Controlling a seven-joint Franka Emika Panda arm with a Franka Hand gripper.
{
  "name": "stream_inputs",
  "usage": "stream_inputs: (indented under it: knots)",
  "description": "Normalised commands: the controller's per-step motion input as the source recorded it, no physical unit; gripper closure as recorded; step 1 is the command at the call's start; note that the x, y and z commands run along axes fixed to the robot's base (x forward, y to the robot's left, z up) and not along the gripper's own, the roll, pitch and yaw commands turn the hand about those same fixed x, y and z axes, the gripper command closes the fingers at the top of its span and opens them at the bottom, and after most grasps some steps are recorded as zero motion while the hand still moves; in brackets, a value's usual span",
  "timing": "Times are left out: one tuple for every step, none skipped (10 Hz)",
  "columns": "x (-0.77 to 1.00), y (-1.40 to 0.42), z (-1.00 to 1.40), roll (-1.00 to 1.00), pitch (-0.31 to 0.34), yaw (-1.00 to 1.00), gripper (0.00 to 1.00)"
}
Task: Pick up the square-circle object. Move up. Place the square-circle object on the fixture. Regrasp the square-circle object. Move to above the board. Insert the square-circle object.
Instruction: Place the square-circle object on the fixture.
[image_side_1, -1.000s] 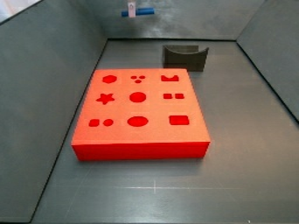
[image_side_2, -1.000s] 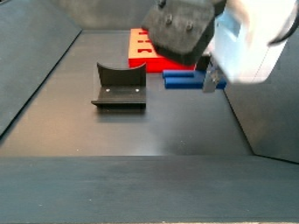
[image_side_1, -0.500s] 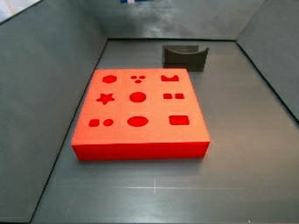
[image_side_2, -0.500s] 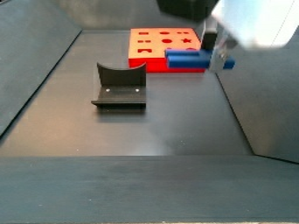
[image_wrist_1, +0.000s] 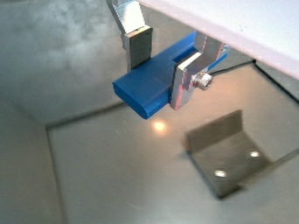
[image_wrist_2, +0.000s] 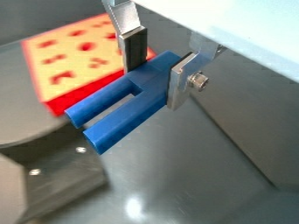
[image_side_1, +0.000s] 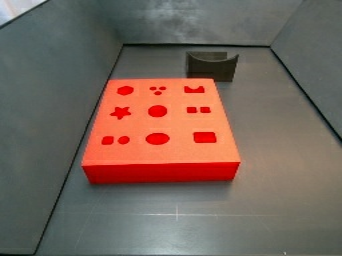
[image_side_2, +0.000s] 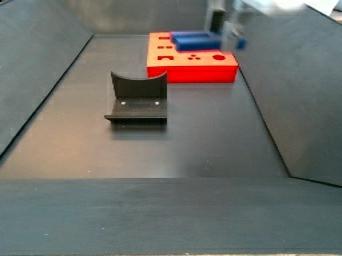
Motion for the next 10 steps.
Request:
stream_inputs:
  knots:
    - [1.00, -0.88, 0.04, 0.03, 0.015, 1.00, 1.00]
    - [1.00, -0.75, 0.03, 0.04, 0.020, 1.00, 1.00]
    - [1.00, -0.62, 0.02, 0.04, 0.024, 1.00, 1.00]
    - [1.00, -0.53, 0.01, 0.04, 0.027, 1.00, 1.00]
    - [1.00, -0.36, 0.00, 0.04, 0.035, 1.00, 1.00]
    - [0.89, -0.26, -0.01, 0.05, 0.040, 1.00, 1.00]
    - [0.73, -0.14, -0.01, 0.05, 0.049, 1.00, 1.00]
    - [0.65, -0.10, -0.01, 0.06, 0.054, 1.00, 1.00]
    - [0.49, -0.06, -0.01, 0.06, 0.068, 1.00, 1.00]
    - [0.37, -0.04, -0.01, 0.06, 0.080, 1.00, 1.00]
